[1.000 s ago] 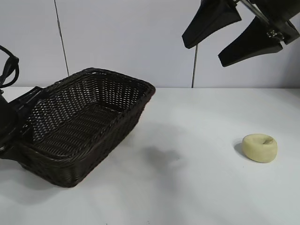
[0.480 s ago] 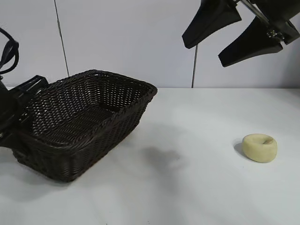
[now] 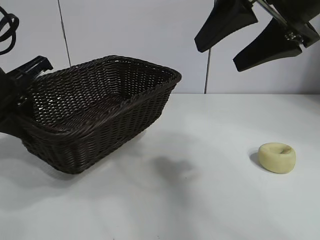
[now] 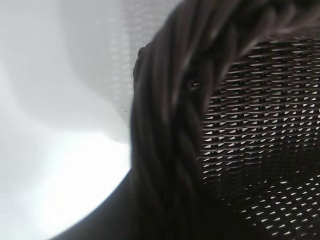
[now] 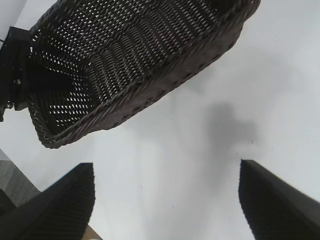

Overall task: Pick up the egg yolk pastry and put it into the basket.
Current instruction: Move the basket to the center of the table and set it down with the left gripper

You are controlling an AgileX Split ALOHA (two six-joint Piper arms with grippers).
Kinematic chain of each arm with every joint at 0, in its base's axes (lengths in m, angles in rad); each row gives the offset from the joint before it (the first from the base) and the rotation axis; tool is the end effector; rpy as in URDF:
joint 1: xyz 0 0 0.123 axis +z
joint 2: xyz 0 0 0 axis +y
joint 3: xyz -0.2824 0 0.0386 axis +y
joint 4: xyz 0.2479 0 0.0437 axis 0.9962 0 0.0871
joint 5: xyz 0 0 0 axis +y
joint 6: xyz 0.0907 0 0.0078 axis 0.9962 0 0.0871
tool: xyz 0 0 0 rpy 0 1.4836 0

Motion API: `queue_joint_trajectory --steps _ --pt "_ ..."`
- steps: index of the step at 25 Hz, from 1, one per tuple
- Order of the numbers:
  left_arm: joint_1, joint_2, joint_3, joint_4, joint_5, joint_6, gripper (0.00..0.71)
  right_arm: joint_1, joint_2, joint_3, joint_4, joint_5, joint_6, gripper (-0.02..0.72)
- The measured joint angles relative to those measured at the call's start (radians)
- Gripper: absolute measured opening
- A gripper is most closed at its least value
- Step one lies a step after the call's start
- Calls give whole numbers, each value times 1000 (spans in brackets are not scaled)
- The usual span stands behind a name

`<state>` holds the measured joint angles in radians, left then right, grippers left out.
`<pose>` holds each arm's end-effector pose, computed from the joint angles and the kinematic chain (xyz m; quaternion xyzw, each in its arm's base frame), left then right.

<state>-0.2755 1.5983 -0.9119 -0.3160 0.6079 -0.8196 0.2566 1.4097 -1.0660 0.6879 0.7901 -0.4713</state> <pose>0.2838 -0.0971 0.1979 -0.3677 0.9058 -0.1884 0.0943 0.2702 0.1134 0.3009 -0.1675 0.9092 0.2650 0.2739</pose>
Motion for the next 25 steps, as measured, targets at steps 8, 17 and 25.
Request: queue_joint_trajectory --steps 8,17,25 --pt "38 50 -127 -23 162 401 99 0 0 0 0 0 0 568" --pt "38 218 -351 -124 343 795 99 0 0 0 -1 4 3 568" --pt "38 303 -427 -139 405 952 99 0 0 0 -2 4 3 568"
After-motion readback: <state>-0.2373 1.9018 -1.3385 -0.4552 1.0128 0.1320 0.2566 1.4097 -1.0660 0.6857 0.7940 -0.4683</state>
